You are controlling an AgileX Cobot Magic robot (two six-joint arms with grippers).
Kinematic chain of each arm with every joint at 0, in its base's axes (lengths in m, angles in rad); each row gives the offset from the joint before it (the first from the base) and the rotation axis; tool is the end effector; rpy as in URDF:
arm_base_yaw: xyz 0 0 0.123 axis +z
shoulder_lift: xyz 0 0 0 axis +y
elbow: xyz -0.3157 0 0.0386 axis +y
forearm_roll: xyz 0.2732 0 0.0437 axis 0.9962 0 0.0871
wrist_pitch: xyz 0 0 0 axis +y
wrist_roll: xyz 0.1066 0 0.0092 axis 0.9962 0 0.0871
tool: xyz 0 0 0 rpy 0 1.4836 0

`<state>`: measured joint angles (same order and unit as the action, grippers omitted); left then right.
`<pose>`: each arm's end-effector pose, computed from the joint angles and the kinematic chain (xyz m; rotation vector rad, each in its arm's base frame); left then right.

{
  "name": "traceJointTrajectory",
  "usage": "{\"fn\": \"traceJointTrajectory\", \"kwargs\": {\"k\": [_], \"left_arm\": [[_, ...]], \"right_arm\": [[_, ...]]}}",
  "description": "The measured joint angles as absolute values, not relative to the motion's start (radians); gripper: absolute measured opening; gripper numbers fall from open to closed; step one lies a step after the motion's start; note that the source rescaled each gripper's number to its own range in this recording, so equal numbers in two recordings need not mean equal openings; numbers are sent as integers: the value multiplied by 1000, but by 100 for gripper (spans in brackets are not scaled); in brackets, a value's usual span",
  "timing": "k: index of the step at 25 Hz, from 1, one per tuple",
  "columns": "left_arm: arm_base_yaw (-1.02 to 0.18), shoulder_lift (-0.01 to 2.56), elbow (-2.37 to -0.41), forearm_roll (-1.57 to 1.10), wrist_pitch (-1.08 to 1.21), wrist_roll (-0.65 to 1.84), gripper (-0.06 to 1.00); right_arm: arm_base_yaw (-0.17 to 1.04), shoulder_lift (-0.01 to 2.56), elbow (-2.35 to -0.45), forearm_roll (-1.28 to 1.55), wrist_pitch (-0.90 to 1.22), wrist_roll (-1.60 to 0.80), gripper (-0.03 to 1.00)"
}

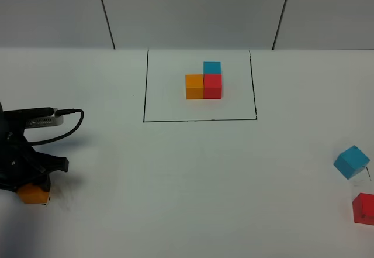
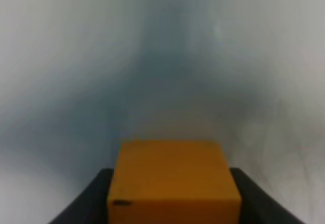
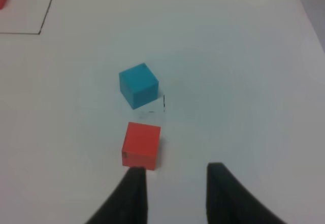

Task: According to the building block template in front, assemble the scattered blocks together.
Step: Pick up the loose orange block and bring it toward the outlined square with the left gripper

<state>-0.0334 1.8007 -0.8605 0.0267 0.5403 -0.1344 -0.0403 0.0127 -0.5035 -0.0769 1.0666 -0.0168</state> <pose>0.3246 -0.0094 0.1214 -0.1175 2.9611 0.0012 -0.0009 -0.0072 0.2828 0.0276 2.0592 -0.1277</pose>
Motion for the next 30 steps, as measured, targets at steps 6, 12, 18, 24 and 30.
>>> {"fn": "traceJointTrajectory", "kwargs": {"k": [6, 12, 18, 24, 30], "left_arm": [[-61, 1793, -895, 31, 562, 80, 3], [-234, 1759, -1046, -60, 685, 547, 3], [-426, 1759, -1165, -89, 785, 782, 3], [-560, 1790, -1233, -89, 806, 885, 3], [-646, 1904, -1341, -88, 858, 891, 3]], "right_arm": [[-40, 13, -503, -77, 1067, -17, 9], [-40, 13, -503, -77, 1067, -17, 9], [-40, 13, -503, -77, 1067, -17, 9], [-40, 13, -503, -77, 1067, -17, 9], [-40, 13, -503, -77, 1067, -17, 9]]}}
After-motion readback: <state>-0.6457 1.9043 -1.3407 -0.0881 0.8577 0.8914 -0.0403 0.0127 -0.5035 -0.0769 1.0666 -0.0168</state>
